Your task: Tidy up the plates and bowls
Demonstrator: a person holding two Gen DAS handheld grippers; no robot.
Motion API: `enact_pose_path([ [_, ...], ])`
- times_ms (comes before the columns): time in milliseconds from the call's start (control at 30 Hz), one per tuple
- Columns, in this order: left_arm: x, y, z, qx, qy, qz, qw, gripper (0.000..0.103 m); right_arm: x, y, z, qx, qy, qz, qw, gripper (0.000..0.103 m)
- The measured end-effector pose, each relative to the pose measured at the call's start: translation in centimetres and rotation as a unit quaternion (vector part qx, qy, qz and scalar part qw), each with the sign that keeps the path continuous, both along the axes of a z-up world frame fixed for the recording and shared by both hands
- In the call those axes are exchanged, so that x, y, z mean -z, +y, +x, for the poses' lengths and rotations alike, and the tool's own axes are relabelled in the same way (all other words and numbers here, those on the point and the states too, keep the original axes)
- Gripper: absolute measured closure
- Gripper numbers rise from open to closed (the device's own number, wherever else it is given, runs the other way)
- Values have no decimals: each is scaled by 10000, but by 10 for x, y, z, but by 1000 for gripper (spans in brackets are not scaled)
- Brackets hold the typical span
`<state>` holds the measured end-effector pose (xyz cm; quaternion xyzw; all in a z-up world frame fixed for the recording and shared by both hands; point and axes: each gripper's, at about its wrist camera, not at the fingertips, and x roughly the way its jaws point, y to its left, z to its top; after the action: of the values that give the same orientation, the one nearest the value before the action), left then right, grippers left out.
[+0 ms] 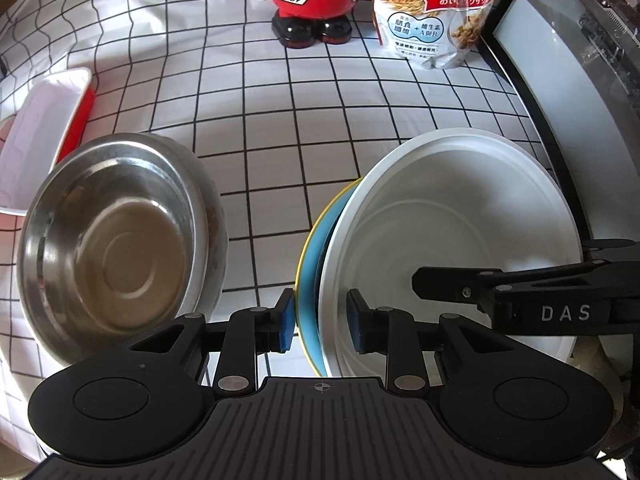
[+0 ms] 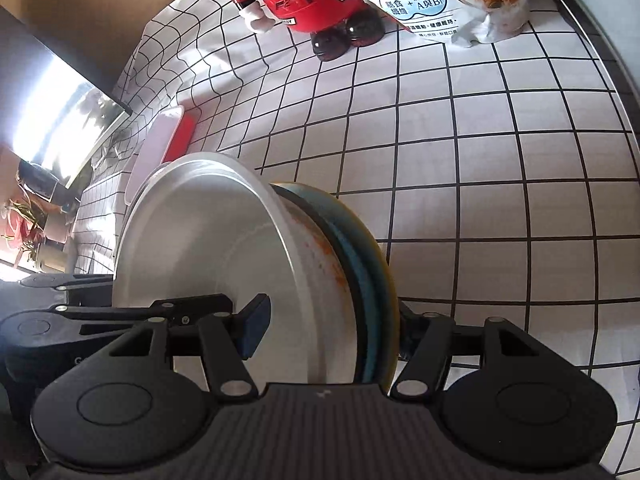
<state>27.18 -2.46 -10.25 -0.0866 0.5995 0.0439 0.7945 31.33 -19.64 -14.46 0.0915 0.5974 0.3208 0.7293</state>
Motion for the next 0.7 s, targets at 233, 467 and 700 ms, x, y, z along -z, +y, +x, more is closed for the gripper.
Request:
enact_pose_path([
  [233, -3, 0, -1, -20, -74, -18, 10000, 73, 4, -2, 3, 181, 27, 5, 9998, 39],
  [467, -3, 0, -1, 46, -104, -14, 9999, 72, 2, 0, 4, 196, -98, -4, 9998, 39],
  [700, -1, 0, -1, 61, -131, -8, 9999, 73, -4, 5, 2, 201, -455, -165, 9986, 40],
])
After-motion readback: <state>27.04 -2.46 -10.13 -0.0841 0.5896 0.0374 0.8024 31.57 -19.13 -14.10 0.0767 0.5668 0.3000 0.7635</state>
